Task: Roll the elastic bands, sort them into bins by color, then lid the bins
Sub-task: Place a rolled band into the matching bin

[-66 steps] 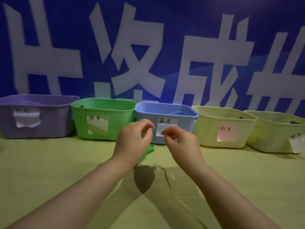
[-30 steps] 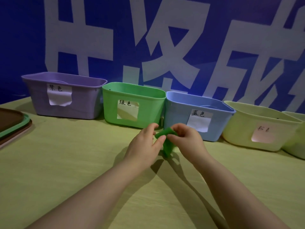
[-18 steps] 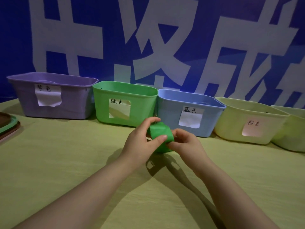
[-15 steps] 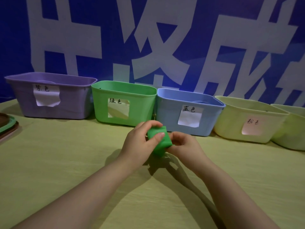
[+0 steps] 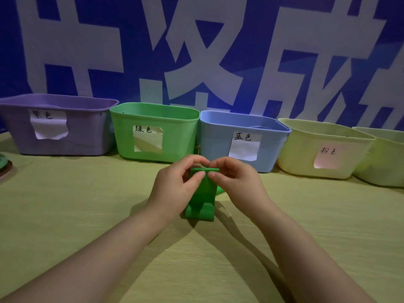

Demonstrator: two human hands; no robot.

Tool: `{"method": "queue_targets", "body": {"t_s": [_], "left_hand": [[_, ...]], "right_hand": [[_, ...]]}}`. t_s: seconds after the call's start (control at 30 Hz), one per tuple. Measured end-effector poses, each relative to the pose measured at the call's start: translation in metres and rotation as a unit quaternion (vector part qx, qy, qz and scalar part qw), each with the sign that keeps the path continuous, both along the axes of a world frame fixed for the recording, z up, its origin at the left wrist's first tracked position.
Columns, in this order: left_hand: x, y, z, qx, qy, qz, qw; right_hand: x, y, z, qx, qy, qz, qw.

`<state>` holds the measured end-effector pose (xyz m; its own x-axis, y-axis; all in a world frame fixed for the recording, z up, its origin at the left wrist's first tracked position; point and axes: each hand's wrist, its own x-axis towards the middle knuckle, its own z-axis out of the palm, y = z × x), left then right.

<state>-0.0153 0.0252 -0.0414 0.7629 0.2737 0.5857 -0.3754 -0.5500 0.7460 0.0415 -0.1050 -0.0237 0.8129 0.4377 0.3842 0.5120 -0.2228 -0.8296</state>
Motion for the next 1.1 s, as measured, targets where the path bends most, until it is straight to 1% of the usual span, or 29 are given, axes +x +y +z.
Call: {"method": "queue_targets", "body": {"t_s": [0.13,0.27,0.33,0.4,0.43,0.6,0.73,0.83,1.0,1.1], "left_hand": [[0.0001,0.0001,0.0013,-0.017,-0.013,0.011,1.000],[0.0012,0.0002,0.0025,-0.076,-0.026,0.009,0.997],[0.0012,0.0014,0.0041,-0.101,-0.027,-0.003,0.995],[0.0016,0.0026,0.0051,-0.104,-0.023,-0.011,0.994],[0.0023,0.0028,0.0051,-0.103,-0.022,-0.013,0.994],[0.0015,0.0000,0.0050,-0.102,-0.010,-0.012,0.995],[-0.0007,-0.0003,0.0051,-0.068,-0.003,0.013,0.998],[0.0000,-0.0002,0.0062,-0.085,-0.005,0.018,0.996],[0.0024,-0.0003,0.0075,-0.130,-0.016,0.017,0.991],[0.0011,-0.0002,0.0079,-0.129,-0.007,0.003,0.992]], "right_hand": [[-0.0015,-0.0016,0.0027,0.016,-0.012,-0.003,1.000],[-0.0033,0.0000,0.0027,0.033,0.000,0.001,0.999],[-0.0047,0.0004,0.0043,0.074,0.031,0.023,0.997],[-0.0057,-0.0001,0.0061,0.118,0.058,0.044,0.990],[-0.0062,-0.0005,0.0069,0.125,0.062,0.048,0.989],[-0.0074,-0.0005,0.0085,0.128,0.055,0.031,0.990],[-0.0076,0.0000,0.0068,0.095,0.006,-0.009,0.995],[-0.0075,0.0018,0.0046,0.091,-0.013,-0.034,0.995],[-0.0086,0.0026,0.0072,0.124,0.019,-0.022,0.992],[-0.0086,0.0007,0.0098,0.140,0.056,0.003,0.989]]}}
